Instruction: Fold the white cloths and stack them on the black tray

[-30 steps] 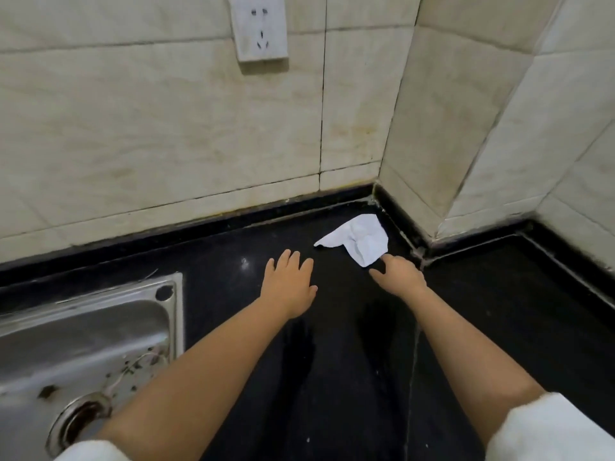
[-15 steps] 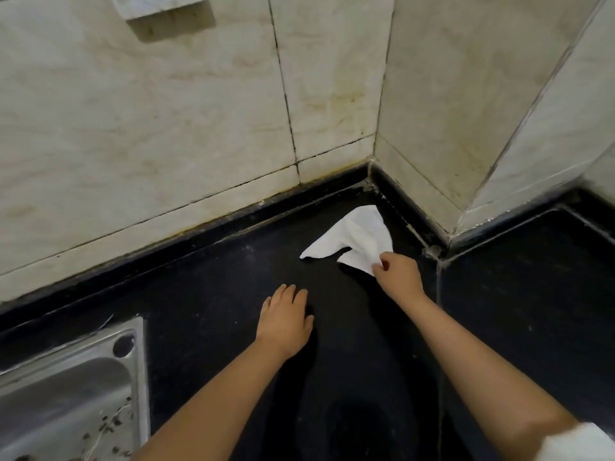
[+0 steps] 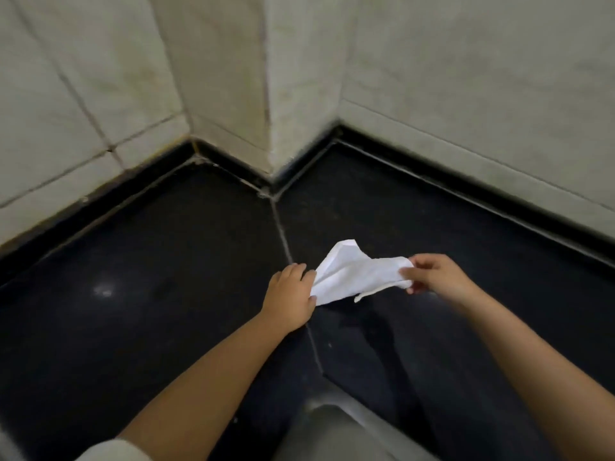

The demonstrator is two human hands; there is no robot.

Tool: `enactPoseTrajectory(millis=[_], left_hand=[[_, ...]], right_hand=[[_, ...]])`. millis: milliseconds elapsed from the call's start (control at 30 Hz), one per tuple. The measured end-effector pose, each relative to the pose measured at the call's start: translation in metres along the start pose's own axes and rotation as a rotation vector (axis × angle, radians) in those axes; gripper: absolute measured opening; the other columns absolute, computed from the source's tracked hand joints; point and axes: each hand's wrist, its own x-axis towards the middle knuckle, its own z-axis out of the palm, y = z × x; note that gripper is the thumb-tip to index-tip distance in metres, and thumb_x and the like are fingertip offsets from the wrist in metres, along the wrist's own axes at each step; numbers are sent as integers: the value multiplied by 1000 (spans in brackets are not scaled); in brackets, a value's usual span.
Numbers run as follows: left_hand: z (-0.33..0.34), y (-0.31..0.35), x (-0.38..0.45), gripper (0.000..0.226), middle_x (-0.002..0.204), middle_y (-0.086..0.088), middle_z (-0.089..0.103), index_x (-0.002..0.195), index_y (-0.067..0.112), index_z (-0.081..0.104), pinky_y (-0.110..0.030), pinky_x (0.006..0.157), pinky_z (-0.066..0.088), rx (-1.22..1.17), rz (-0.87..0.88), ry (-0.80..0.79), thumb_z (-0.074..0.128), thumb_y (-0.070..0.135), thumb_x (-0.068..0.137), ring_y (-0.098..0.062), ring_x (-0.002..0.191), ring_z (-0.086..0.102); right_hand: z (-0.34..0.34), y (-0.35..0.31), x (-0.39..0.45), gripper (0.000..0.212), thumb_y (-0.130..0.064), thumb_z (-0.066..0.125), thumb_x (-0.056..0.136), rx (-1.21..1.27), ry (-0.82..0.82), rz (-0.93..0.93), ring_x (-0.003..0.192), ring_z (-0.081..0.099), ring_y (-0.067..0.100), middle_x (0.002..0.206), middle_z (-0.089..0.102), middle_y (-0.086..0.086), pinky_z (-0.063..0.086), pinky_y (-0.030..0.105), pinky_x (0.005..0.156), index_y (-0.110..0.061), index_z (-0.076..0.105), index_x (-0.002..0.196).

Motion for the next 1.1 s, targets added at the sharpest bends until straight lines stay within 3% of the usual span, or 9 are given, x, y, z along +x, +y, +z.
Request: enactPoseTrajectory(millis=[100,233,433,600,767,900,967,1033,1100], left_hand=[[24,46,-9,45,142,-5,37,133,14,40,-37,110,29,50,151,-57,48,30,92,-23,133,33],[47,87,-22,46,144,-6,34,134,14,39,-39,112,26,121,227,-141,46,32,93,-24,134,29],[59,106,-20,28,127,-5,48,121,13,48,-33,97,38,141,191,-91,40,21,95,-23,120,44],[61,98,-8,25,115,-3,56,113,13,48,-30,87,41,82,139,-14,38,8,92,-22,106,51],[60,86,-5,21,109,-4,57,100,11,58,-30,80,43,216,102,-52,39,9,92,-21,102,53],[53,84,-4,22,104,-8,59,96,8,61,-32,76,42,156,83,13,40,11,93,-24,98,53],[43,85,-1,20,100,-10,60,93,7,60,-34,74,42,99,86,72,41,11,93,-27,94,54],[27,88,7,18,96,-9,62,92,7,59,-34,73,42,65,101,125,41,12,93,-26,90,55],[8,100,18,19,94,-7,62,92,8,58,-32,73,41,34,128,153,41,14,94,-24,88,56]], right_hand=[[-32,55,-41,17,0,53,85,-87,193,171,52,57,12,65,59,9,46,18,50,-6,61,72],[-46,114,-71,33,-7,54,84,-453,390,345,105,59,34,111,63,21,45,33,84,-1,59,116],[-15,148,-90,38,-18,57,83,-604,369,210,112,51,34,117,56,15,44,35,92,-7,57,120],[-10,144,-67,42,-22,44,93,-716,415,126,125,41,27,136,45,7,36,35,101,-13,42,134],[-11,121,-19,58,-13,42,92,-836,85,4,145,6,23,154,21,-2,5,50,116,-24,21,145],[1,105,4,59,-5,44,85,-823,-166,-69,139,25,21,136,48,3,0,52,116,-26,34,140],[-6,99,6,46,-6,43,85,-779,-208,-79,118,46,20,111,60,1,13,47,115,-22,51,127],[-30,92,3,28,-9,46,84,-747,-212,-108,92,52,20,85,56,-2,39,34,92,-15,63,106],[-68,83,-3,12,-10,52,80,-751,-189,-154,81,52,18,77,54,-1,40,29,72,-12,63,85]])
